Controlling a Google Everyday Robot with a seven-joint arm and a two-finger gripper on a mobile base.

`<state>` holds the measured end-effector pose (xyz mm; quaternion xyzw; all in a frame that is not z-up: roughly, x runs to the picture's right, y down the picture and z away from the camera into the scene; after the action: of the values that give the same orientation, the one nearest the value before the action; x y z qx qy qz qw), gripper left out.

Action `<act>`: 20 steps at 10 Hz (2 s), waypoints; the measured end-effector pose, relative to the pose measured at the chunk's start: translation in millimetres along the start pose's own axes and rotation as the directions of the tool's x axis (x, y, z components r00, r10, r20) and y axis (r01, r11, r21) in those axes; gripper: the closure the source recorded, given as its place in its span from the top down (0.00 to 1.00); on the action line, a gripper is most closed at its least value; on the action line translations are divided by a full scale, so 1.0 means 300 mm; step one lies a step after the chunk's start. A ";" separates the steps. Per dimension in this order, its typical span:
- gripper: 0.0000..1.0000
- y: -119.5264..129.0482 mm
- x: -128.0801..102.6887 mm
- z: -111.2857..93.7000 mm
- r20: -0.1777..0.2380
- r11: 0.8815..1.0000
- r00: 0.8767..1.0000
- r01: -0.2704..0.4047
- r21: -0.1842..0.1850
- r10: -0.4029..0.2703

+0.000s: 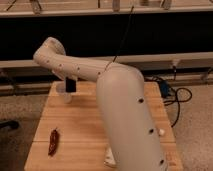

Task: Place the eraser in the ceramic cup

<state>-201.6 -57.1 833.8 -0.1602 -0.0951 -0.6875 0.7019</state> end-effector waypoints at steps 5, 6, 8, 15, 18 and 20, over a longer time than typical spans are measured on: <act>0.00 -0.090 0.056 -0.001 -0.023 0.997 0.999 0.031 0.064 -0.029; 0.03 -0.107 0.069 -0.003 -0.033 0.996 0.999 0.035 0.077 -0.033; 0.20 -0.130 0.080 0.000 -0.044 0.995 0.998 0.038 0.095 -0.033; 0.80 -0.170 0.086 0.022 -0.054 0.988 0.998 0.034 0.151 -0.026; 0.70 -0.142 0.067 0.036 -0.049 0.988 0.998 0.031 0.154 -0.024; 0.49 -0.074 0.056 0.049 -0.050 0.990 0.999 0.027 0.140 -0.020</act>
<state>-222.0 -67.7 855.5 -0.0928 -0.1282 -0.6909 0.7054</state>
